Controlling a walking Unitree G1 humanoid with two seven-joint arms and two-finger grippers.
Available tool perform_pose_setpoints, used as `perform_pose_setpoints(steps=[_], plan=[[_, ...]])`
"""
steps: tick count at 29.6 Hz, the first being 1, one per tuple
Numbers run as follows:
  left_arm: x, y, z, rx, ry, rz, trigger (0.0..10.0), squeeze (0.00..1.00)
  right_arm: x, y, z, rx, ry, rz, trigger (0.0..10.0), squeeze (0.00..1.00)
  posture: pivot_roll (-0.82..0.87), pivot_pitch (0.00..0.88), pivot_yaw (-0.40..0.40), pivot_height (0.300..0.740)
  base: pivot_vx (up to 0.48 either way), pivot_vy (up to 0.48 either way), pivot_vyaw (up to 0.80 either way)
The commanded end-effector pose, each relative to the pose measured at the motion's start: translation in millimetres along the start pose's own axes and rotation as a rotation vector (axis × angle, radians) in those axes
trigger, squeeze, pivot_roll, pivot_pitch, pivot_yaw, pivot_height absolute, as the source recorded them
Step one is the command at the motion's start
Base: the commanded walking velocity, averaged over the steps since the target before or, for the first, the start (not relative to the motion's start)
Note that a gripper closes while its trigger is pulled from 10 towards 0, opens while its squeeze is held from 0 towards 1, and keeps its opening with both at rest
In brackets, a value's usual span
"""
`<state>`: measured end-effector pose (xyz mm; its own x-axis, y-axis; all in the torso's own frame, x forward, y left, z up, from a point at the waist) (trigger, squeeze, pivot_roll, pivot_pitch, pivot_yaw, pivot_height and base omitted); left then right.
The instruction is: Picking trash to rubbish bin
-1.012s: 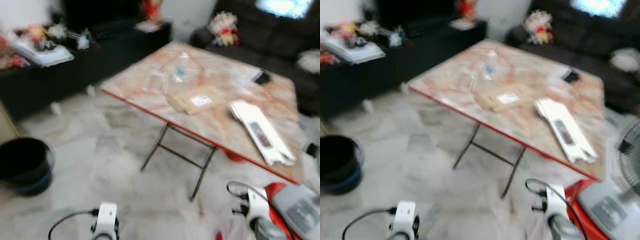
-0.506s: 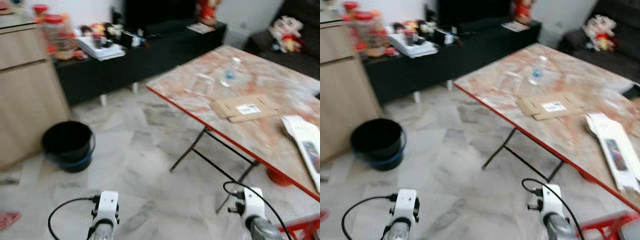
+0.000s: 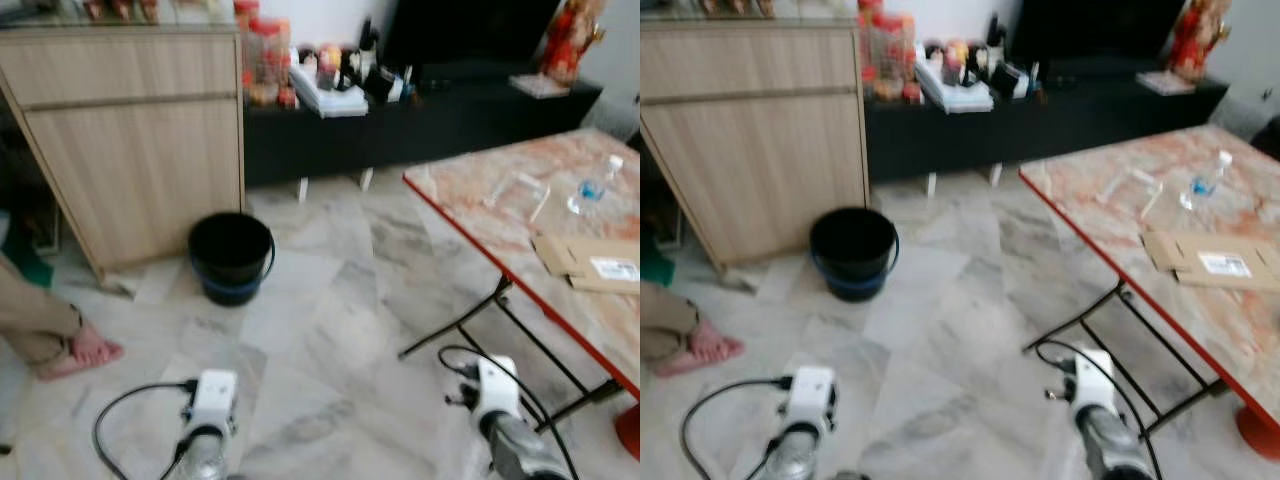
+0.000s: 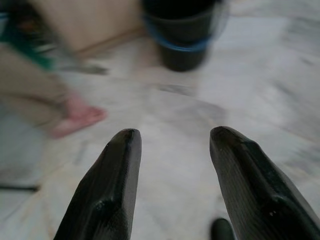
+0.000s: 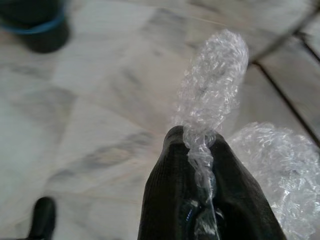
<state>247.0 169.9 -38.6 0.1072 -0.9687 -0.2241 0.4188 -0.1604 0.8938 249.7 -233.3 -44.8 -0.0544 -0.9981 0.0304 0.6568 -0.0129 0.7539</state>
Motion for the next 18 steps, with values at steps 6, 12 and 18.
perform_pose_setpoints(steps=[6,12,18], plan=[[12.1,-5.2,4.9,-0.022,-0.029,-0.001,10.0,0.00,8.9,-2.8,2.2,-0.008,-0.021,-0.001,10.0,0.00,0.03,0.070,-0.156,0.740,0.000,0.000,0.76],[17.9,-6.3,6.1,-0.036,-0.045,0.011,10.0,0.00,5.1,7.8,-0.4,0.027,0.004,-0.008,10.0,0.00,0.02,0.053,-0.156,0.740,0.000,0.000,0.63],[20.4,-8.9,6.5,-0.066,-0.054,0.054,10.0,0.00,1.1,18.4,-2.6,0.065,0.030,-0.022,10.0,0.00,0.01,0.045,-0.154,0.740,0.000,0.000,0.00]])
Point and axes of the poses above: a point about 5 cm out from each wrist's last joint towards the gripper, its own z axis pointing back from the gripper into the wrist, its own y axis along the axis of the wrist's last joint, x = y × z, the point moved 1 cm from there along -z, pointing out of the wrist towards the gripper, and after that the axes turned 3 degrees about z, right-handed, at the moved point
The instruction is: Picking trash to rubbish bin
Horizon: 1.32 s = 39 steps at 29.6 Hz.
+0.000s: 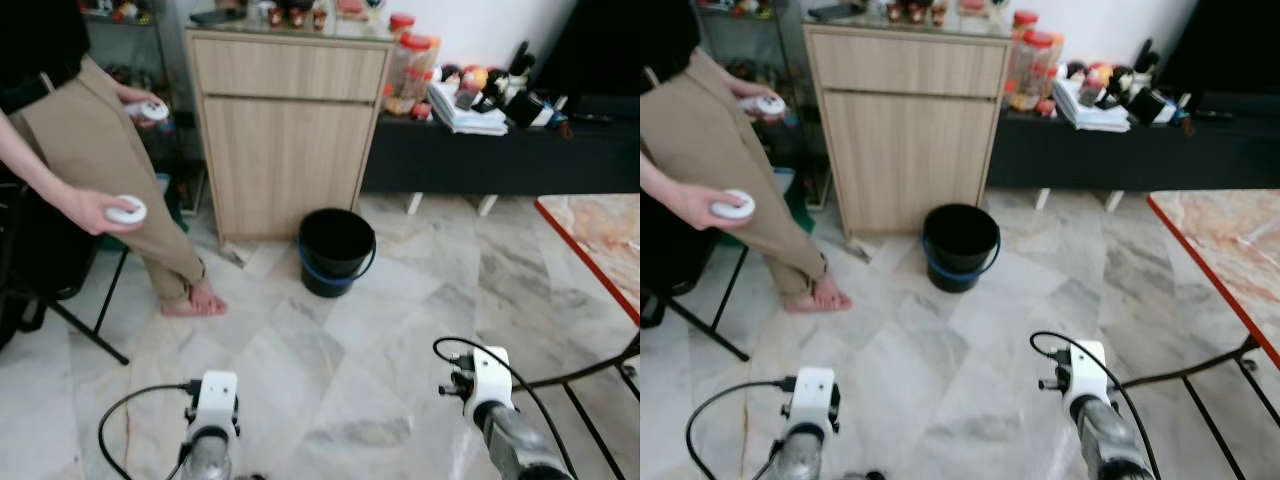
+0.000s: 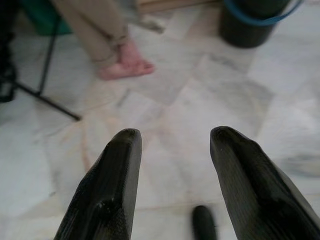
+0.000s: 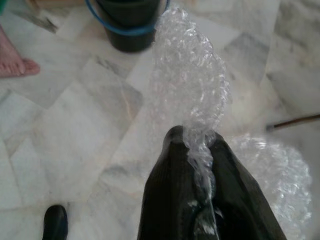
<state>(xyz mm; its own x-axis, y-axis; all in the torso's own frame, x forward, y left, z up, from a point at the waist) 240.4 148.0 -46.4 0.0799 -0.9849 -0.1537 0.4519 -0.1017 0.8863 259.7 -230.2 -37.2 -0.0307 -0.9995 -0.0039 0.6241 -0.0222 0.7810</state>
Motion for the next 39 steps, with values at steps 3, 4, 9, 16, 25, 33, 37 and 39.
perform_pose_setpoints(steps=[3,4,9,16,25,33,37,39], plan=[[-0.8,-1.3,-1.4,-0.022,-0.006,-0.003,10.0,0.00,1.8,9.0,-1.1,0.034,0.005,-0.013,10.0,0.00,0.00,0.041,-0.156,0.740,0.000,0.000,0.00],[0.0,-0.3,-1.9,-0.022,-0.010,0.008,10.0,0.00,0.5,10.6,-1.6,0.040,0.015,-0.011,10.0,0.00,0.01,0.042,-0.161,0.740,0.000,0.000,0.00],[-1.4,2.9,-3.7,-0.013,0.002,0.015,10.0,0.00,-3.4,14.9,-2.9,0.056,0.038,-0.010,10.0,0.00,0.01,0.047,-0.169,0.740,0.179,0.000,0.00],[-2.8,4.2,-4.2,-0.004,0.004,0.013,10.0,0.00,-6.8,20.7,-4.6,0.070,0.052,-0.007,10.0,0.00,0.01,0.054,-0.174,0.740,0.341,0.000,0.00],[-3.2,3.1,-3.7,-0.007,0.008,0.018,10.0,0.00,-11.1,29.7,-6.7,0.093,0.074,-0.001,10.0,0.00,0.00,0.065,-0.177,0.740,0.353,0.000,0.00],[-6.9,1.5,-3.8,-0.013,0.005,0.005,10.0,0.00,-19.0,30.8,-7.8,0.106,0.094,-0.014,10.0,0.00,0.02,0.069,-0.161,0.740,0.353,0.000,0.00],[-6.2,2.2,-3.9,-0.009,0.009,0.003,10.0,0.00,-23.9,34.8,-8.9,0.118,0.119,-0.007,10.0,0.00,0.03,0.069,-0.179,0.740,0.353,0.000,0.00],[-5.0,3.7,-4.2,-0.004,0.012,0.008,10.0,0.00,-25.1,37.2,-9.4,0.121,0.125,0.002,10.0,0.00,0.04,0.069,-0.184,0.740,0.354,0.000,0.00]])
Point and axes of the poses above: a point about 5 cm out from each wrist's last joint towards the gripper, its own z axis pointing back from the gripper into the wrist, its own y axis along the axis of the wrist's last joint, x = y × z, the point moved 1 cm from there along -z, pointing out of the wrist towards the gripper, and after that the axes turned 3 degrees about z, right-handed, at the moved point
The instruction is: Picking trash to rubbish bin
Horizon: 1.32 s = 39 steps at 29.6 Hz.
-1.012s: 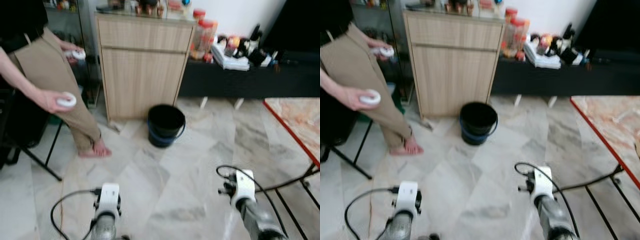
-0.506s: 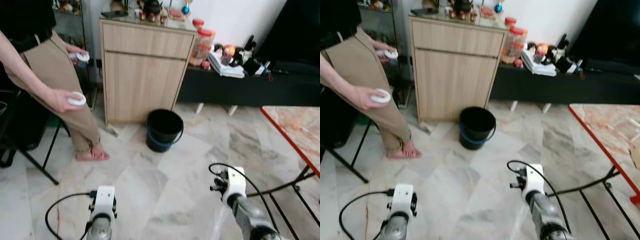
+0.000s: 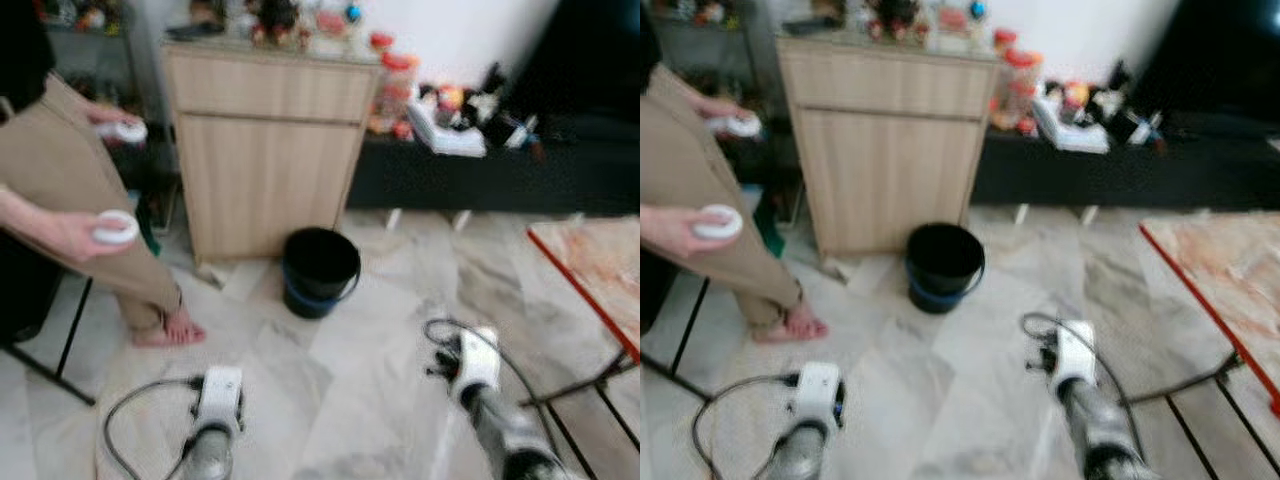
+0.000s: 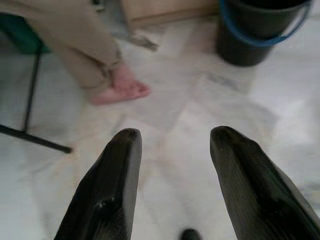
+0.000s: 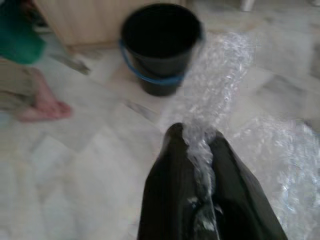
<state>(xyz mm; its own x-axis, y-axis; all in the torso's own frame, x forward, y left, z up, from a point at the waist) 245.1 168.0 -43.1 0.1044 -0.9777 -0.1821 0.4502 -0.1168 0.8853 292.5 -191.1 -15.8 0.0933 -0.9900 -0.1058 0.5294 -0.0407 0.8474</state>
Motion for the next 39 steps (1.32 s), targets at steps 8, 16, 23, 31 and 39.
perform_pose_setpoints(steps=[8,16,23,31,39], plan=[[18.1,3.5,1.7,0.005,-0.027,0.024,10.0,0.00,13.2,9.4,1.9,0.023,-0.020,0.022,10.0,0.00,0.04,0.072,-0.193,0.740,0.353,0.000,0.00],[18.2,3.7,2.0,0.010,-0.024,0.018,10.0,0.00,12.0,3.8,2.9,0.000,-0.001,0.020,10.0,0.00,0.04,0.073,-0.193,0.740,0.351,0.000,-0.26],[16.3,6.5,0.3,0.020,-0.023,0.011,10.0,0.00,5.9,5.3,0.8,0.007,0.016,0.021,10.0,0.00,0.05,0.060,-0.184,0.740,0.351,0.000,0.00],[16.8,12.9,-2.7,0.040,-0.033,0.003,10.0,0.00,0.3,9.6,-1.6,0.023,0.033,0.022,10.0,0.00,0.04,0.052,-0.170,0.740,0.352,0.000,0.00],[19.4,15.7,-3.4,0.048,-0.039,0.005,10.0,0.00,-2.8,13.4,-2.6,0.041,0.050,0.061,10.0,0.00,0.03,0.035,-0.168,0.740,0.352,0.000,0.00]])
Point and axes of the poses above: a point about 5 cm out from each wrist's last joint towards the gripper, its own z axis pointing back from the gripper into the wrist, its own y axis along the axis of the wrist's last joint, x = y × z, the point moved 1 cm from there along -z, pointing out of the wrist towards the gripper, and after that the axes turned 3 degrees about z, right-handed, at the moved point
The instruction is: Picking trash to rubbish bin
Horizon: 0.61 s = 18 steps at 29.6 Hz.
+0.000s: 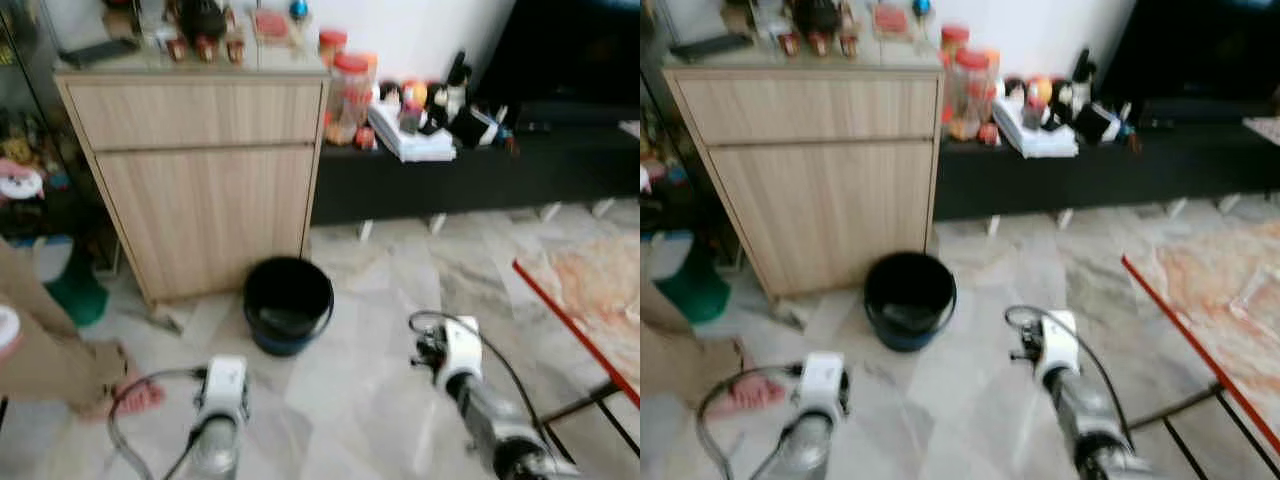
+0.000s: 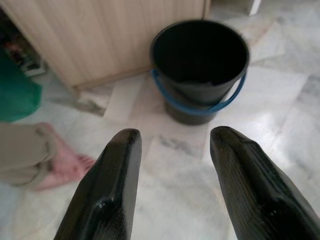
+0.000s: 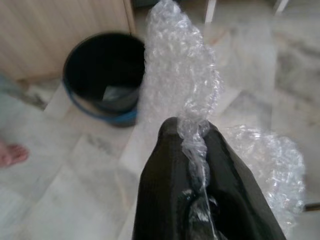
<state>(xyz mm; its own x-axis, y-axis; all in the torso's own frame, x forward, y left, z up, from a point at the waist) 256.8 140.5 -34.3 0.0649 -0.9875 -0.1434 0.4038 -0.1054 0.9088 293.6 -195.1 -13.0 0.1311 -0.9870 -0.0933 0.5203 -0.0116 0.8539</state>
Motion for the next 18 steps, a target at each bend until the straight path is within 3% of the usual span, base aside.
perform_pose_setpoints(steps=[1,8,18], plan=[[-7.1,-0.6,-1.0,-0.001,0.013,-0.014,10.0,0.00,-6.7,10.9,-4.1,0.036,0.026,0.033,10.0,0.00,0.03,0.035,-0.168,0.740,0.352,0.000,0.00],[-4.8,-6.7,1.1,-0.034,0.003,-0.018,10.0,0.00,-7.5,8.8,-4.3,0.024,0.024,0.015,10.0,0.00,0.04,0.027,-0.166,0.740,0.349,0.000,0.00],[-8.7,-12.3,3.4,-0.049,-0.020,-0.048,10.0,0.00,-1.8,-6.9,0.7,-0.017,-0.022,-0.045,10.0,0.00,0.07,0.041,-0.102,0.740,0.353,0.000,0.00]])
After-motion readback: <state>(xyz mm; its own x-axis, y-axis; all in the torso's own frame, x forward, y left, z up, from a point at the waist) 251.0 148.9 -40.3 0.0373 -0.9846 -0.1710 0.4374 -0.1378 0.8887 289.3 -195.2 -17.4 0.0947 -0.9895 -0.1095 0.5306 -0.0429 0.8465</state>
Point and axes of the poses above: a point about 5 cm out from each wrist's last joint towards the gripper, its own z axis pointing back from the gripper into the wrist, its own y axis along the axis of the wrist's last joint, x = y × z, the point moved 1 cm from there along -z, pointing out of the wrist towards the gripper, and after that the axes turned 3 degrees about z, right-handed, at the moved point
